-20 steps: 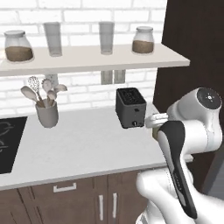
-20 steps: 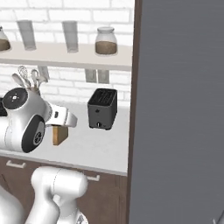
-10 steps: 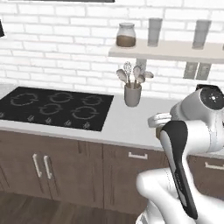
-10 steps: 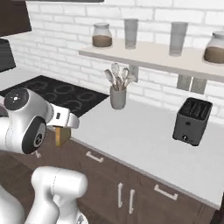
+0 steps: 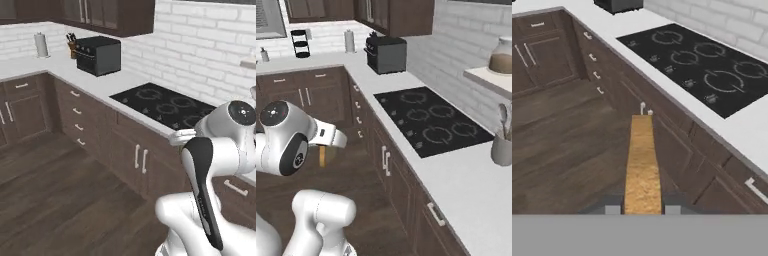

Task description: Start the toaster. Once the lever pops up, take the bread to the plate on the dining counter.

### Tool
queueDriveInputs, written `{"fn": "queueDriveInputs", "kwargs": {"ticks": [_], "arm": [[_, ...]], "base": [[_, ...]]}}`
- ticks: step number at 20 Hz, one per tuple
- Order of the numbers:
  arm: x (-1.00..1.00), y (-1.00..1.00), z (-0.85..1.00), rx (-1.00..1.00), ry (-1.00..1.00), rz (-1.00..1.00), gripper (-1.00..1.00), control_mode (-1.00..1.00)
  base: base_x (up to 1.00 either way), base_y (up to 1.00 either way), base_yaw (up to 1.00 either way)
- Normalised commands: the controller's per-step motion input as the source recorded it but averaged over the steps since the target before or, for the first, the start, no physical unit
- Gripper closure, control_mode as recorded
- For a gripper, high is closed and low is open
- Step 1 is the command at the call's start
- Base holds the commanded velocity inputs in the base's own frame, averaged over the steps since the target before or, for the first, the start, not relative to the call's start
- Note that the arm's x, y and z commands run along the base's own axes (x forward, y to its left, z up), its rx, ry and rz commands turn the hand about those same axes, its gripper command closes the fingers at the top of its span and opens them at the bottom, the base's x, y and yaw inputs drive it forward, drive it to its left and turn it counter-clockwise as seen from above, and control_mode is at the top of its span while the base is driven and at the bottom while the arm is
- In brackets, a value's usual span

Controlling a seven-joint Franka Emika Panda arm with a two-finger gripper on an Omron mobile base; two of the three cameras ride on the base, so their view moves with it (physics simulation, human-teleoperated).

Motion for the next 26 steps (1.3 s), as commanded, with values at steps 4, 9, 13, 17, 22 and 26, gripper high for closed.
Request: {"fn": "queueDriveInputs", "kwargs": {"ticks": [4, 9, 13, 17, 22, 26], "arm": [[0.00, 0.00, 0.00, 0.00, 0.00, 0.00, 1.00, 1.00], [0.00, 0.00, 0.00, 0.00, 0.00, 0.00, 1.00, 1.00], [0.00, 0.00, 0.00, 0.00, 0.00, 0.00, 1.00, 1.00], [0.00, 0.00, 0.00, 0.00, 0.00, 0.00, 1.00, 1.00], [0.00, 0.00, 0.00, 0.00, 0.00, 0.00, 1.00, 1.00], [0.00, 0.00, 0.00, 0.00, 0.00, 0.00, 1.00, 1.00]], "base": [[-0.16, 0.00, 1.00], [-0.17, 0.00, 1.00], [-0.17, 0.00, 1.00], [-0.18, 0.00, 1.00], [-0.19, 0.00, 1.00], [-0.19, 0.17, 1.00]]}}
